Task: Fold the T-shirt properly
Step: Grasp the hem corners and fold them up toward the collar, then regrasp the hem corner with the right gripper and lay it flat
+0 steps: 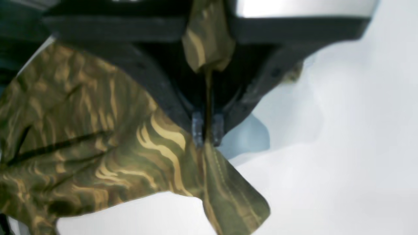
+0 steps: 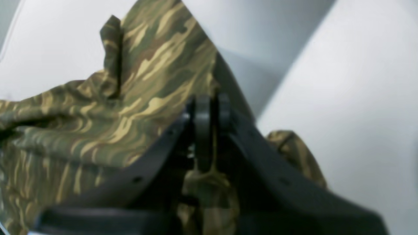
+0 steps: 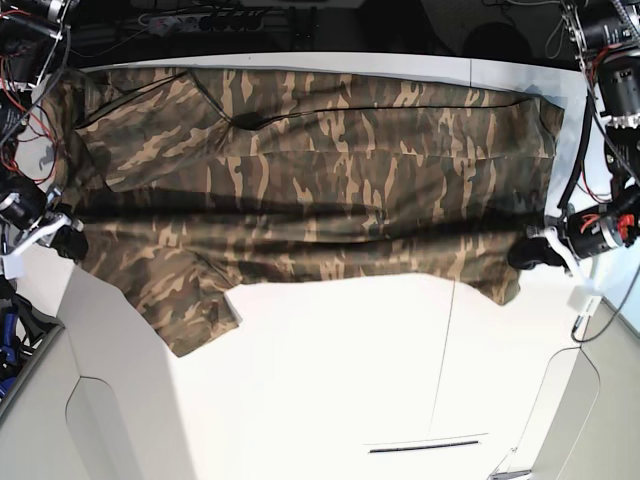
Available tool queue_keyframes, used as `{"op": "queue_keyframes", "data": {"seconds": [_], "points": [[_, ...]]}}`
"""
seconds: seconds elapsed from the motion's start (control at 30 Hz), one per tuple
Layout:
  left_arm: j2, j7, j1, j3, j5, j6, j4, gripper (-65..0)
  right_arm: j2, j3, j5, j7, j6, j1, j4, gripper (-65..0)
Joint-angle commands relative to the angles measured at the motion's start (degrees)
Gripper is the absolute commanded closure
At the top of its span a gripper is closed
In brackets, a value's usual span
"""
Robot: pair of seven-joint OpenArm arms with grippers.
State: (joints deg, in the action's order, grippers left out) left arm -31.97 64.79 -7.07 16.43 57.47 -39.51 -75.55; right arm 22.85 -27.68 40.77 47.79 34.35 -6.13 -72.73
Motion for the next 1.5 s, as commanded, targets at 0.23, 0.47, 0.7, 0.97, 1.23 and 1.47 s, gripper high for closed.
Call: {"op": "queue_keyframes", "data": {"seconds": [0.23, 0.47, 0.7, 0.97, 1.23, 1.47], "points": [[-5.22, -0.66, 3.96, 0.63, 4.76, -0.49, -3.45, -1.3, 1.29, -2.36, 2.60, 0.52, 0.37, 3.69, -7.69, 0.0], [-5.99, -0.09, 9.40, 0.92, 4.98, -0.49, -8.50, -1.3, 1.25, -2.36, 4.70, 2.62, 0.35, 8.15, -13.22, 0.0], [-5.97, -0.04, 16.59, 5.20, 6.60, -0.49, -17.18, -1.3, 1.16, -3.17, 4.85, 2.58, 0.04, 12.13, -15.02, 0.0], [-5.44, -0.09, 19.80, 7.34, 6.58, -0.49, -17.75, -1.3, 0.90, -3.98, 4.20, 1.95, -0.04, 14.58, -14.86, 0.0], [-2.80, -0.24, 19.78, 7.32, 6.56, -0.49, -17.75, -1.3, 0.79, -3.98, 4.02, 1.70, -0.09, 14.36, -14.86, -36.1], [-2.80, -0.24, 19.78, 7.32, 6.54, -0.49, -17.75, -1.3, 0.76, -5.29, 5.07, -7.39, -0.09, 13.51, -14.88, -36.0]]}}
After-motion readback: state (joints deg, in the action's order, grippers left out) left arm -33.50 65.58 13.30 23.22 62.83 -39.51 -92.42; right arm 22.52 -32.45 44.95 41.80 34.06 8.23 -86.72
